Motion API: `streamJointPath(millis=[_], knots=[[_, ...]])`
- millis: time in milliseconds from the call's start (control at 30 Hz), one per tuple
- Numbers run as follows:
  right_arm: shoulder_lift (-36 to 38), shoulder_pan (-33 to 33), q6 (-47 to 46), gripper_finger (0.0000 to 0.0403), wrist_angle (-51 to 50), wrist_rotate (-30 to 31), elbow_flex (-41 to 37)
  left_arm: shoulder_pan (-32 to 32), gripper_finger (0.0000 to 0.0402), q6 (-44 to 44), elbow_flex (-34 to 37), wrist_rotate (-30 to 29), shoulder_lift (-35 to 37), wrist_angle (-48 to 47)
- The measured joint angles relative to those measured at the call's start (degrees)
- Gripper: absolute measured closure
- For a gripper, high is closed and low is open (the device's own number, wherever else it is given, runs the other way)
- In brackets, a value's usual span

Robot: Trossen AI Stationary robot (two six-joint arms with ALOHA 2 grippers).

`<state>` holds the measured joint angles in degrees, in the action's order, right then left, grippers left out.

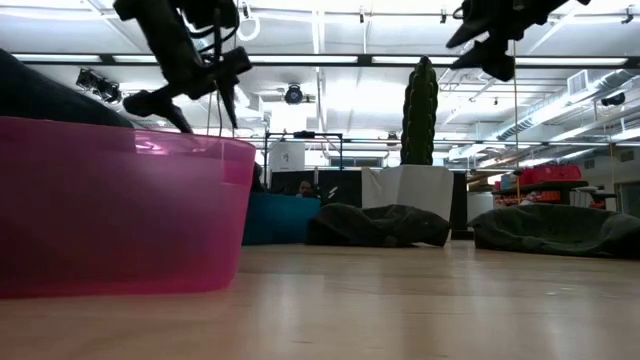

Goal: Pick & Place hat
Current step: Put the right black cap into the blue bin

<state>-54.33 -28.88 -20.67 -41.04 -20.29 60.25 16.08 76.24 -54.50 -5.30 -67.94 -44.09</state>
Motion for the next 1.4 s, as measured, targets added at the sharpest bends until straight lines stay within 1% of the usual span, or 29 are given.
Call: streamJointPath(millis=[67, 167, 367, 467, 533, 567, 667, 767, 1100, 1233, 1400], knots=[[0.3, -0.6, -1.6, 0.0227, -1.3, 2.3, 0.0, 0.0, 0.0106, -1.5, 0.0, 0.0, 1.4, -1.9], [0.6, -1.1, -3.2, 0.0227, -5.7, 4.8, 0.0, 0.0, 0.0106, -4.7, 0.0, -0.2, 4.1, -1.6], [0.0, -1.0, -4.8, 0.0230, -20.0, 13.2, 0.0, -0.7, 0.0106, -11.5, 0.0, -0.8, 9.2, 0.8], [-0.9, -0.7, -7.3, 0.0239, -25.1, 18.4, 0.0, -0.7, 0.0106, -15.5, 0.0, -1.5, 11.1, 4.2], [-1.8, -0.7, -9.0, 0.0245, -27.1, 21.7, 0.0, -0.7, 0.0106, -17.8, 0.0, -1.7, 11.8, 8.3], [-2.4, -0.7, -9.8, 0.0247, -27.7, 22.3, 0.0, -0.7, 0.0106, -18.9, 0.0, -1.7, 11.9, 10.8], [-4.7, -0.2, -11.8, 0.0251, -29.2, 22.4, 0.0, -0.7, 0.0106, -23.2, 0.0, -1.4, 11.8, 17.8], [-7.4, 2.6, -13.8, 0.0252, -29.6, 21.9, 0.0, -0.7, 0.0106, -27.3, 0.0, -1.4, 11.7, 21.8], [-18.7, 10.5, -22.3, 0.0250, -29.6, 22.4, 0.0, -0.7, 0.0106, -31.9, 0.0, -1.4, 11.6, 21.1], [-21.9, 12.6, -25.3, 0.0228, -29.3, 22.9, 0.0, -0.7, 0.0106, -32.0, 0.0, -1.4, 11.6, 21.1], [-24.4, 14.4, -27.1, 0.0175, -28.8, 22.9, 0.0, -0.7, 0.0106, -32.2, 0.0, -1.4, 11.6, 21.1]])
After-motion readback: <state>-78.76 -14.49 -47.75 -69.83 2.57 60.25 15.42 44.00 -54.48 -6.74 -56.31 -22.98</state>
